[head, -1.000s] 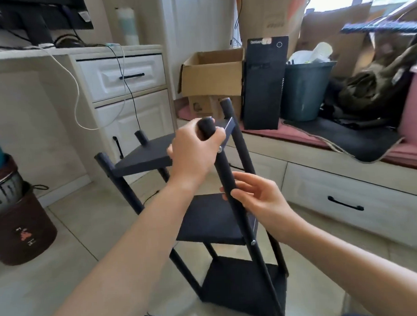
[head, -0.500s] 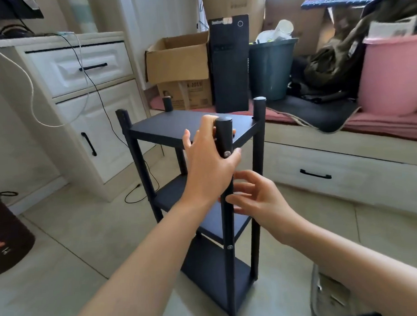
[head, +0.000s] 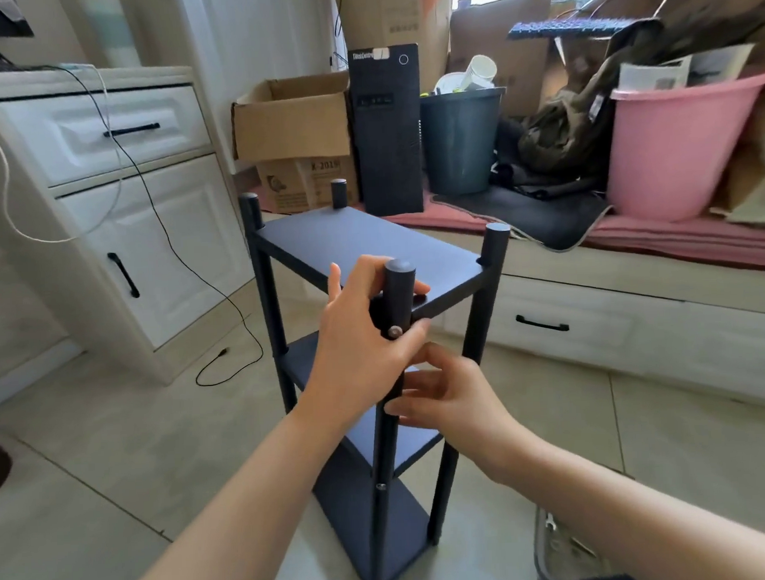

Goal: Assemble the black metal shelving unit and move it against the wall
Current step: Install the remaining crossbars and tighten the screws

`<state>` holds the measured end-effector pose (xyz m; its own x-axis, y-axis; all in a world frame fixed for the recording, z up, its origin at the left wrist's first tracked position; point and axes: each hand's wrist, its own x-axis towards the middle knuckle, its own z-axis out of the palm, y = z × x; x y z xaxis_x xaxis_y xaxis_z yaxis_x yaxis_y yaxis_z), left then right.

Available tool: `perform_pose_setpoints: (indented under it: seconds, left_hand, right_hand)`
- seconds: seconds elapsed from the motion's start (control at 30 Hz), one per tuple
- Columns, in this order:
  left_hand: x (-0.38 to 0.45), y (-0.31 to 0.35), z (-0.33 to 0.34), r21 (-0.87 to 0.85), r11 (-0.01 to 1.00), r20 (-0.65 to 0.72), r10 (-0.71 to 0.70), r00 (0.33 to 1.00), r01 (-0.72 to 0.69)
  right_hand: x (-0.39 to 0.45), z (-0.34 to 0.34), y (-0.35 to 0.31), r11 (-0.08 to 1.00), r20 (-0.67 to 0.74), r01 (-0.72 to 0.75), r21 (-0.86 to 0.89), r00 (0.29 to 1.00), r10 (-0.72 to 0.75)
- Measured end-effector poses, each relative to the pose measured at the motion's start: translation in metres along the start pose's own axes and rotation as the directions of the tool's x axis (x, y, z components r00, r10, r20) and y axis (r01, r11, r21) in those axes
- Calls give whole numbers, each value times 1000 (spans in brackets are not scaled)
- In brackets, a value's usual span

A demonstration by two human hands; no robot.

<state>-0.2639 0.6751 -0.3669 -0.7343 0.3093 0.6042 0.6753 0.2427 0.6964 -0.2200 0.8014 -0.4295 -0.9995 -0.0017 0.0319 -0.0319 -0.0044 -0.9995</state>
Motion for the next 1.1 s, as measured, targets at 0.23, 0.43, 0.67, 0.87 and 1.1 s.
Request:
perform_pose_setpoints:
  seconds: [0.23, 0.43, 0.67, 0.87, 1.1]
  left_hand:
    - [-6, -7, -21, 6, 1000, 3, 22, 1000, -22]
    - [-13, -19, -38, -4, 1000, 9, 5, 1000, -5]
    - [-15, -24, -47, -10, 1000, 33, -1, 999, 2]
    - [-15, -28, -51, 10, 999, 61, 45, 997, -46]
    - [1, -37, -74, 80, 994, 12, 67, 998, -68]
  right_hand:
    - [7, 8, 4, 994, 37, -88, -66, 995, 91]
    - [8, -20, -10, 853, -132, -34, -521, 990, -41]
    - [26, -49, -10, 858, -399, -153, -490, 915, -65]
    - [35, -40, -4, 911, -306, -88, -404, 951, -44]
    - [26, -30, -12, 925, -312, -15, -381, 943, -113]
